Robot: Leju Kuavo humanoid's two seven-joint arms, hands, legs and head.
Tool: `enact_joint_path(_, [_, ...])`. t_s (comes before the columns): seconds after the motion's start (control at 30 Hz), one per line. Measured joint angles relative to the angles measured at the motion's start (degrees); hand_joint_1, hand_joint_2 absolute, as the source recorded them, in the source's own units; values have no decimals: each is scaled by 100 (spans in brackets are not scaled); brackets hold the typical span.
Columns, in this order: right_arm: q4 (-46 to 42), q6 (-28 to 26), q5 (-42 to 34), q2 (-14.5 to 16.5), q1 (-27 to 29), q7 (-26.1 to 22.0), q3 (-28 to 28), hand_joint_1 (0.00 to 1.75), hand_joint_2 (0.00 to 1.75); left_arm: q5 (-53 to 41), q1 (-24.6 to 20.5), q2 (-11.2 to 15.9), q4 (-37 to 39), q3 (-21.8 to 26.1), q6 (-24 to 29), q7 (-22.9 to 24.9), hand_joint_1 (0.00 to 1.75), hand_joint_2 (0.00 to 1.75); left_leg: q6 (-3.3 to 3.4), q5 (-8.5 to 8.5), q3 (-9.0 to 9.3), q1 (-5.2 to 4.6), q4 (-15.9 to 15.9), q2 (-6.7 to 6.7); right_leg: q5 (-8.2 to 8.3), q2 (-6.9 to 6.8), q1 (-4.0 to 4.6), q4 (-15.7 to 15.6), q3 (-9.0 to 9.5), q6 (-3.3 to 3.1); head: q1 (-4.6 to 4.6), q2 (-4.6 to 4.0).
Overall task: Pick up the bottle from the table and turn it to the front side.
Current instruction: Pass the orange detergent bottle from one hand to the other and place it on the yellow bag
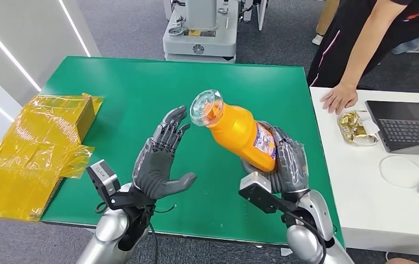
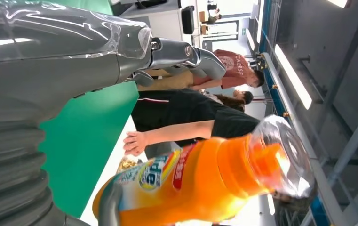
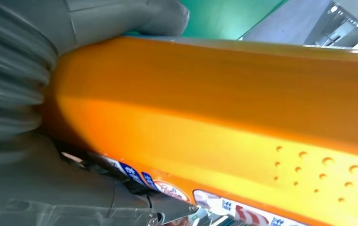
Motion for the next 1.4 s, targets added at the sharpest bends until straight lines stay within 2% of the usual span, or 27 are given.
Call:
enact_joint_path(0.2, [600, 405, -179, 278, -545, -9, 125, 175, 175, 41, -24, -47, 0, 11, 43, 18, 0, 175, 0, 0, 1, 0, 0, 1, 0, 2, 0, 0, -1, -1, 0, 0])
enact_joint_path(0.57, [1279, 893, -175, 587, -1083, 17, 615, 175, 175, 206, -26, -50, 2, 137, 214, 18, 0, 175, 0, 0, -2, 0, 0, 0, 0, 0, 0, 0, -2, 0, 0, 0])
enact_joint_path(0.8, [1447, 1041, -235, 649, -1235, -9, 839, 175, 175, 305, -26, -48, 5, 193, 275, 42, 0, 175, 0, 0, -1, 0, 1, 0, 0, 1, 0, -1, -2, 0, 0, 0])
enact_joint_path(1.13, [1426, 1528, -474, 645, -1261, 27, 1219, 175, 175, 451, -23, 9, 40, 195, 666, 232, 0, 175, -1, 0, -1, 1, 0, 2, 0, 4, 1, -1, -6, 0, 1, 0])
enact_joint_path(1.4, [1414, 1972, -691, 615, -1326, 256, 1438, 175, 175, 549, -2, 109, 48, 196, 822, 215, 0, 175, -1, 0, -1, 0, 1, 3, 0, 6, 1, -1, -6, 0, 0, 0])
